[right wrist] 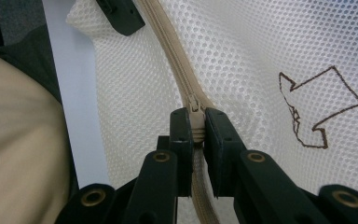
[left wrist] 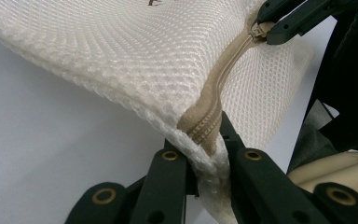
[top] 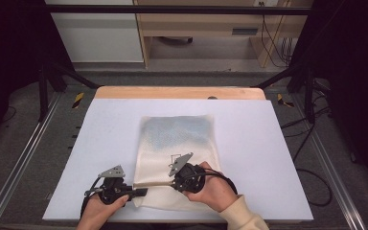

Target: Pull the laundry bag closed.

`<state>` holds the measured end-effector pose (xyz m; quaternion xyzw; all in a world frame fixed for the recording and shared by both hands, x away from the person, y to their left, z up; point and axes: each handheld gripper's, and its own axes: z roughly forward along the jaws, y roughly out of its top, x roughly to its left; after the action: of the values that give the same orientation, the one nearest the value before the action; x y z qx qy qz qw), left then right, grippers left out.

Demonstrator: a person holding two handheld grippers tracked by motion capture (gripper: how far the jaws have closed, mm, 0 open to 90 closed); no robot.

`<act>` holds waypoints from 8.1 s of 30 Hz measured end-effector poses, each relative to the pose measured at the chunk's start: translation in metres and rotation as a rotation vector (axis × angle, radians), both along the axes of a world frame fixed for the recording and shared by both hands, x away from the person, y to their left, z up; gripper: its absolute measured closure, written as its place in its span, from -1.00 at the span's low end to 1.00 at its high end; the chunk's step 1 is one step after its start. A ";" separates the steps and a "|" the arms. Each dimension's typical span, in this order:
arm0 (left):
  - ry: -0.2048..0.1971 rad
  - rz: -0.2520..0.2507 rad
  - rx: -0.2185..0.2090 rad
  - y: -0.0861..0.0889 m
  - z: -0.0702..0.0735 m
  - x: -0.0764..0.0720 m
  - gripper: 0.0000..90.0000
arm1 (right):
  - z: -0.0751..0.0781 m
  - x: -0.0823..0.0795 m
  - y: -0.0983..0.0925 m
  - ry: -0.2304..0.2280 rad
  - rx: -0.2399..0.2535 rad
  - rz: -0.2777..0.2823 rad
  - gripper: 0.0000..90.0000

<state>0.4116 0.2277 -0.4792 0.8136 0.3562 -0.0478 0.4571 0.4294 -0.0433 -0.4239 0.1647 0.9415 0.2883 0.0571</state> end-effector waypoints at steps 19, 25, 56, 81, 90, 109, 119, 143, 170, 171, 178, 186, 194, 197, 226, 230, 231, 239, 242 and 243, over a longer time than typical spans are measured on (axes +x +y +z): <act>0.002 -0.005 -0.003 -0.001 0.000 0.000 0.88 | 0.000 -0.002 -0.009 -0.003 0.012 -0.008 0.82; 0.000 -0.003 -0.002 0.000 0.000 0.000 0.88 | 0.000 -0.002 -0.012 0.000 0.007 -0.011 0.82; 0.001 -0.006 -0.003 0.000 0.000 0.000 0.88 | 0.001 -0.006 -0.031 -0.002 0.022 -0.047 0.82; 0.001 -0.004 0.000 0.000 -0.001 0.000 0.88 | 0.000 -0.008 -0.047 0.003 0.036 -0.082 0.82; 0.002 -0.004 -0.001 0.000 -0.001 0.000 0.88 | 0.000 -0.009 -0.049 0.000 0.041 -0.088 0.82; 0.001 0.000 -0.002 0.000 -0.001 0.000 0.88 | -0.001 -0.011 -0.061 -0.008 0.059 -0.124 0.82; 0.004 0.003 -0.005 0.000 -0.002 0.000 0.88 | -0.003 -0.012 -0.063 -0.008 0.066 -0.123 0.82; -0.013 0.000 0.003 -0.001 0.001 -0.001 0.88 | -0.005 -0.015 -0.066 -0.015 0.068 -0.133 0.82; -0.016 0.002 -0.002 0.000 0.002 -0.001 0.88 | -0.007 -0.015 -0.075 -0.016 0.077 -0.155 0.82; -0.016 0.001 -0.002 0.000 0.002 -0.001 0.88 | -0.007 -0.015 -0.075 -0.017 0.079 -0.156 0.82; -0.018 0.005 -0.004 0.000 0.002 -0.001 0.88 | -0.005 -0.017 -0.081 -0.021 0.075 -0.174 0.82; -0.015 0.007 -0.003 0.000 0.002 -0.001 0.88 | -0.007 -0.018 -0.084 -0.023 0.078 -0.178 0.82; -0.015 0.008 -0.004 0.001 0.001 0.000 0.88 | -0.006 -0.019 -0.085 -0.024 0.075 -0.179 0.82; -0.016 0.007 -0.003 0.000 0.002 0.000 0.88 | -0.006 -0.018 -0.087 -0.024 0.078 -0.178 0.82; -0.019 0.014 0.001 0.001 0.001 0.000 0.88 | -0.010 -0.020 -0.097 -0.024 0.082 -0.218 0.82; -0.020 0.012 0.002 0.000 0.002 -0.001 0.88 | -0.011 -0.021 -0.099 -0.019 0.076 -0.223 0.82; -0.020 0.011 0.002 0.000 0.002 -0.001 0.88 | -0.011 -0.021 -0.099 -0.016 0.084 -0.230 0.82; -0.021 0.014 -0.001 0.001 0.002 -0.001 0.88 | -0.011 -0.021 -0.107 -0.023 0.088 -0.251 0.82; -0.021 0.014 -0.003 0.001 0.002 -0.001 0.88 | -0.011 -0.021 -0.110 -0.021 0.087 -0.261 0.82; -0.022 0.014 -0.002 0.001 0.002 -0.001 0.88 | -0.011 -0.021 -0.111 -0.018 0.091 -0.262 0.82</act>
<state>0.4109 0.2286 -0.4770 0.8110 0.3569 -0.0358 0.4622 0.4086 -0.1539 -0.4345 0.2859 0.8973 0.3225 0.0952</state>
